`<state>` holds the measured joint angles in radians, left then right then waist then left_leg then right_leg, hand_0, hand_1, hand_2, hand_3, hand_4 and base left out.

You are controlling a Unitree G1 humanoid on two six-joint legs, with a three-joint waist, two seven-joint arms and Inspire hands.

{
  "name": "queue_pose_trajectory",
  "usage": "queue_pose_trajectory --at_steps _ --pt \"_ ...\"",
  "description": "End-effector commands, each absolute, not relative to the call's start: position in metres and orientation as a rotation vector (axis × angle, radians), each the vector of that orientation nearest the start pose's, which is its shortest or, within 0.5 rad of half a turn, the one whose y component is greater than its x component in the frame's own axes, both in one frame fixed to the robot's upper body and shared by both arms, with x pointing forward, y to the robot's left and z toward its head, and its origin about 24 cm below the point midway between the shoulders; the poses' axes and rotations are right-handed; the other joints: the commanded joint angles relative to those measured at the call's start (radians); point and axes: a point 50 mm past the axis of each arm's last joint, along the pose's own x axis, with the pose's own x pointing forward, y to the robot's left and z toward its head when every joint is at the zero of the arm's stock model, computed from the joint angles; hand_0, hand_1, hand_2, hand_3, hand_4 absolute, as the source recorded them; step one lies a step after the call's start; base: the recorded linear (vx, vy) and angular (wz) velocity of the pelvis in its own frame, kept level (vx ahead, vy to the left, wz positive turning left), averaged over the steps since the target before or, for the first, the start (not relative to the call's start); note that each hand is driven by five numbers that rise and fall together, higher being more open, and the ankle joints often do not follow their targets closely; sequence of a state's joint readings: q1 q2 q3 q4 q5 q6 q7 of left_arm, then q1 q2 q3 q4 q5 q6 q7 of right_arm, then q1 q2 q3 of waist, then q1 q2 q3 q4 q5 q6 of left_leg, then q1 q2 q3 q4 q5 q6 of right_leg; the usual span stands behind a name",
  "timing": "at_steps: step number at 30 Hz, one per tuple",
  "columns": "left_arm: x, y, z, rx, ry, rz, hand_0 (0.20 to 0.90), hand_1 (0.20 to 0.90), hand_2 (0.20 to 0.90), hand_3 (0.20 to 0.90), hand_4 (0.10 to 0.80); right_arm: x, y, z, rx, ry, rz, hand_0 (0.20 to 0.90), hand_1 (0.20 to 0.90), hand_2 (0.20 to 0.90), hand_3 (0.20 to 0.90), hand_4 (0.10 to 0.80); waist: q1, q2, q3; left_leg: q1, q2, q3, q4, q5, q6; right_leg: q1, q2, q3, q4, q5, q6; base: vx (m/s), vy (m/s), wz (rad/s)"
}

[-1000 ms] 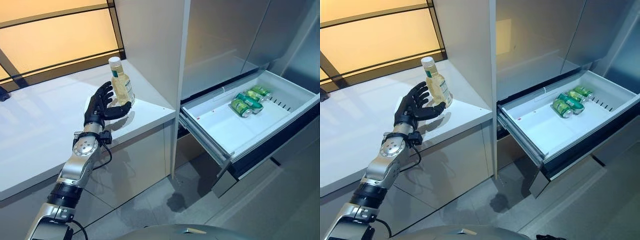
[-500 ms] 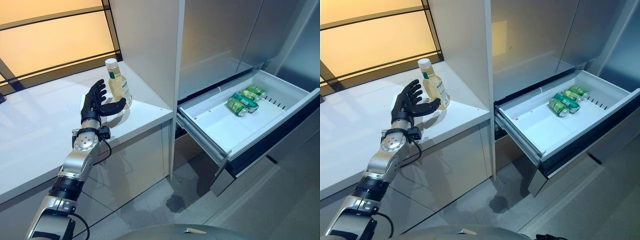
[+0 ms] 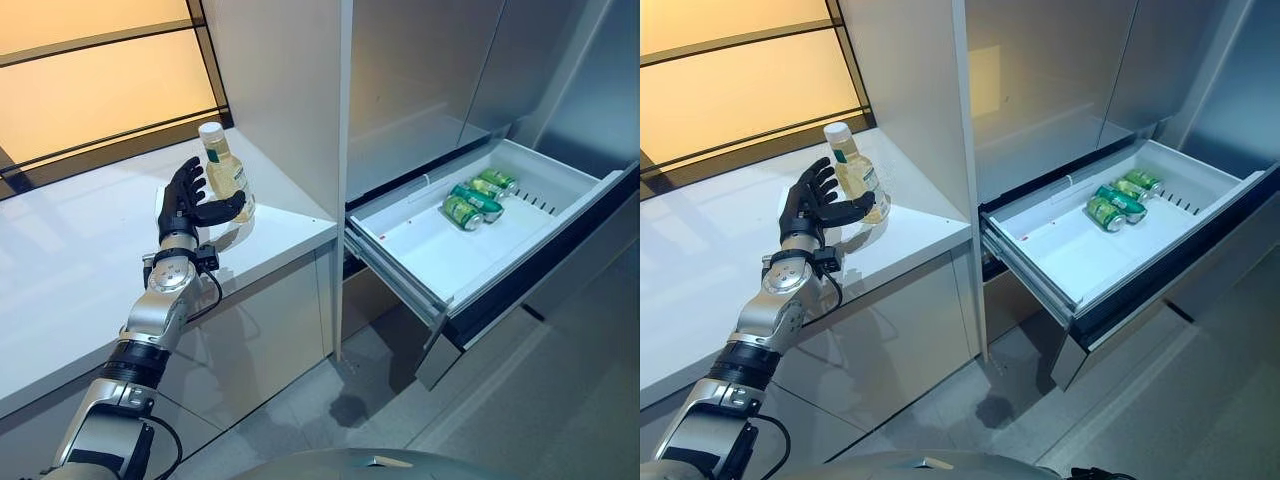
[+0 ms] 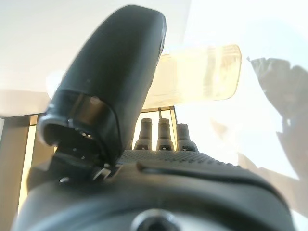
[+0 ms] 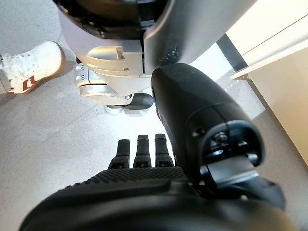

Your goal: Put drinks into fridge and close the fridge

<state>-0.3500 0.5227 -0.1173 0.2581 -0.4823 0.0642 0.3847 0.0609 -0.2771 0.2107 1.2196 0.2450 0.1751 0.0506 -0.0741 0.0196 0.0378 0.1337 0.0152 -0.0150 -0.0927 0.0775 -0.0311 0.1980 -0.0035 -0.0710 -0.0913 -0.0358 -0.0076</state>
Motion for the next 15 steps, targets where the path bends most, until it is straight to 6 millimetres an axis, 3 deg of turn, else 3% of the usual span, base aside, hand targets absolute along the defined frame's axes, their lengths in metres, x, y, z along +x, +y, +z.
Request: queue_pose_trajectory --at_steps 1,15 --pt "0.350 0.238 0.183 0.009 -0.309 0.314 0.900 0.900 0.900 0.900 0.800 0.054 -0.230 -0.169 -0.115 1.456 -0.039 0.900 0.900 0.900 0.900 0.800 0.002 -0.005 -0.028 0.025 -0.044 -0.004 0.006 -0.127 0.029 -0.059 -0.013 0.015 0.032 0.009 0.078 0.015 -0.002 -0.06" --pt "0.364 0.239 0.180 -0.068 -0.249 0.339 0.900 0.900 0.900 0.900 0.800 0.053 -0.231 -0.169 -0.129 1.461 -0.025 0.900 0.900 0.900 0.900 0.800 -0.021 0.000 -0.040 0.028 -0.043 0.011 0.008 -0.132 0.029 -0.062 -0.011 0.031 0.033 0.009 0.081 0.009 -0.001 -0.02"
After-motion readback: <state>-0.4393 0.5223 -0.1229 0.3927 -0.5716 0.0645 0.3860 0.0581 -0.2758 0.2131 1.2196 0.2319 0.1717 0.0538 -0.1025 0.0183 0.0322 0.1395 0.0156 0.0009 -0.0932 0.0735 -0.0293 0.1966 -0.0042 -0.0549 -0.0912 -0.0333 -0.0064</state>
